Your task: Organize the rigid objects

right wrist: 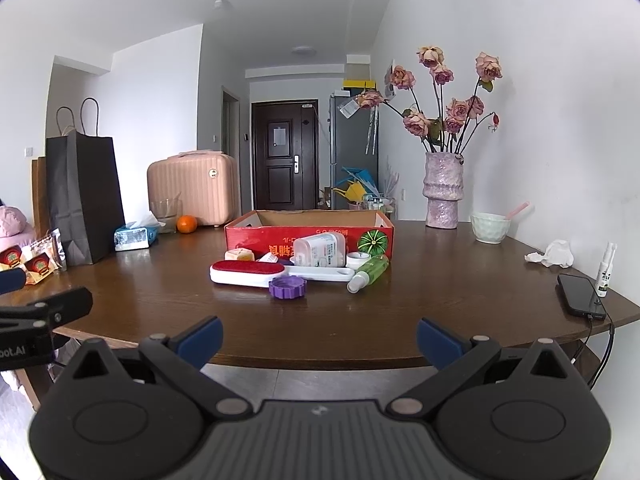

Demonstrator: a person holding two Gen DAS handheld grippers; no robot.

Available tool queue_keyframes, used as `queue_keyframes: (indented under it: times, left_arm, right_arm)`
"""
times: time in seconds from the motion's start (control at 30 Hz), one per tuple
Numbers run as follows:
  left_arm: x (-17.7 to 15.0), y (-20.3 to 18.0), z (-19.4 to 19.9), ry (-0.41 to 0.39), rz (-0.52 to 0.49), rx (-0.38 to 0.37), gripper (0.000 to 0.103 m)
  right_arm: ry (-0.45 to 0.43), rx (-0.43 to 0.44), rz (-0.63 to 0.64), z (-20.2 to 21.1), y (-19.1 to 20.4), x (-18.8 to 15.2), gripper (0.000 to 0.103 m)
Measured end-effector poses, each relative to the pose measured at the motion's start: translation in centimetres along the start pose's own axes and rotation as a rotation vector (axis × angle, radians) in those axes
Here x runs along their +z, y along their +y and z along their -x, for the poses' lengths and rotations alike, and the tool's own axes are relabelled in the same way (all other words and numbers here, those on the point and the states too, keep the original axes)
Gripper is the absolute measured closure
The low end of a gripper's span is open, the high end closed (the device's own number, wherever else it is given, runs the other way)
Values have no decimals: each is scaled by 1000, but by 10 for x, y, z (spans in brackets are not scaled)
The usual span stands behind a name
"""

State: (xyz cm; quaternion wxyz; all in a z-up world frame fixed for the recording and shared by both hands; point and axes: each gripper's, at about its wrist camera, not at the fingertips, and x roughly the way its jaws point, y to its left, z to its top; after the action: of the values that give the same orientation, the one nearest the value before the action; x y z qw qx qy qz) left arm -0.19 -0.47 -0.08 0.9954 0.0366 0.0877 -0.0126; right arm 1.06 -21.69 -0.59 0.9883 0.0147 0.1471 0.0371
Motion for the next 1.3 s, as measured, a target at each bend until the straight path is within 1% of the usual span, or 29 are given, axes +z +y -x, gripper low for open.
queue_keyframes:
  times: [0.53, 0.67, 0.73, 0.8, 0.87, 0.93, 1.03, 1.07, 1.13, 1.17, 1.23, 1.27, 1.3]
  left_arm:
    - [-3, -1, -2, 7, 3, -7, 0]
    - [-6, 2, -7, 21, 12, 3, 0]
    - [-8, 3, -13, 20, -5, -1, 0]
    - [-8, 3, -24, 6, -37, 20, 0]
    - [-8, 5, -37, 10, -47, 37, 0]
    - [-7, 9, -54, 49, -27, 49, 0]
    - [-5, 18, -79, 99, 23, 39, 0]
    - [-3, 19, -88, 108, 26, 50, 0]
    - [0, 21, -108, 122, 19, 99, 0]
    - [1, 21, -119, 120, 15, 107, 0]
    - [2, 24, -135, 101, 33, 77, 0]
    - [3, 26, -145, 98, 52, 52, 0]
    - [5, 27, -154, 116, 71, 28, 0]
  right_arm:
    - [1, -5, 7, -1, 0, -1, 0]
    - [17, 4, 7, -5, 1, -4, 0]
    - [16, 6, 15, -8, 1, -7, 0]
    - [10, -11, 35, -13, 2, -12, 0]
    - [19, -21, 56, -23, 3, -15, 0]
    - [31, -14, 63, -34, 2, -14, 0]
    - [34, -11, 79, -52, 0, -8, 0]
    - [35, -22, 82, -58, -1, -6, 0]
    - [29, -38, 89, -73, -4, 0, 0]
    - [25, -42, 94, -82, -6, 2, 0]
    - [27, -15, 118, -103, -10, 6, 0]
    - [51, 9, 117, -115, -12, 8, 0]
    - [95, 38, 104, -127, -15, 11, 0]
